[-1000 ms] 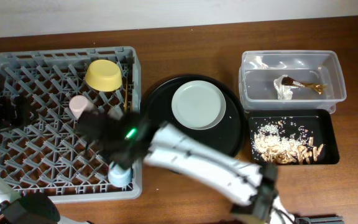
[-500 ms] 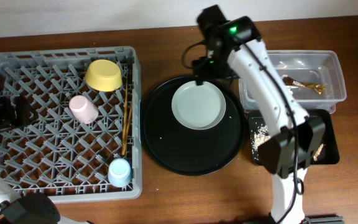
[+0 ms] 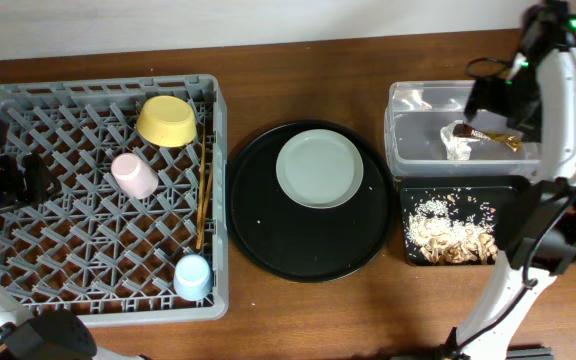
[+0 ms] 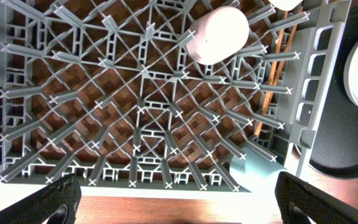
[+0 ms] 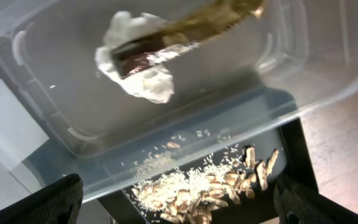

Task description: Sort waste into correct bins and load items into the dishwasher rack

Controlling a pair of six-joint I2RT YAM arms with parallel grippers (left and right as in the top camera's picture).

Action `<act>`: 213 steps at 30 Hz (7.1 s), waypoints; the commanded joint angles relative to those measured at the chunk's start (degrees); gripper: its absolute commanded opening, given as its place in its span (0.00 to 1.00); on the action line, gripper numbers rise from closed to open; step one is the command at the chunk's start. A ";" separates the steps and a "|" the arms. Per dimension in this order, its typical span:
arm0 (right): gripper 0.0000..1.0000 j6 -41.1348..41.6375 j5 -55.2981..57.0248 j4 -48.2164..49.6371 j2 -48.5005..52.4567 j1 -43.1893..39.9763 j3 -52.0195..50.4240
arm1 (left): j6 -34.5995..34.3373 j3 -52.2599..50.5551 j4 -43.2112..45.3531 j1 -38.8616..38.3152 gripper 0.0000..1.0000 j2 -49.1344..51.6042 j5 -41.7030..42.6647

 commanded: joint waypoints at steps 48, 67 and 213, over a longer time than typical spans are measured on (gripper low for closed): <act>0.44 6.78 2.84 44.98 -1.33 52.72 -40.50 | -0.09 0.00 -0.07 0.00 0.99 -0.24 0.04; 0.04 4.35 -5.27 24.28 -13.81 51.63 -12.28 | -0.09 0.00 -0.07 0.00 0.99 -0.24 0.04; 0.99 -3.48 -2.40 102.25 -123.43 15.63 -125.98 | -0.09 0.00 -0.04 0.00 0.99 -0.24 0.04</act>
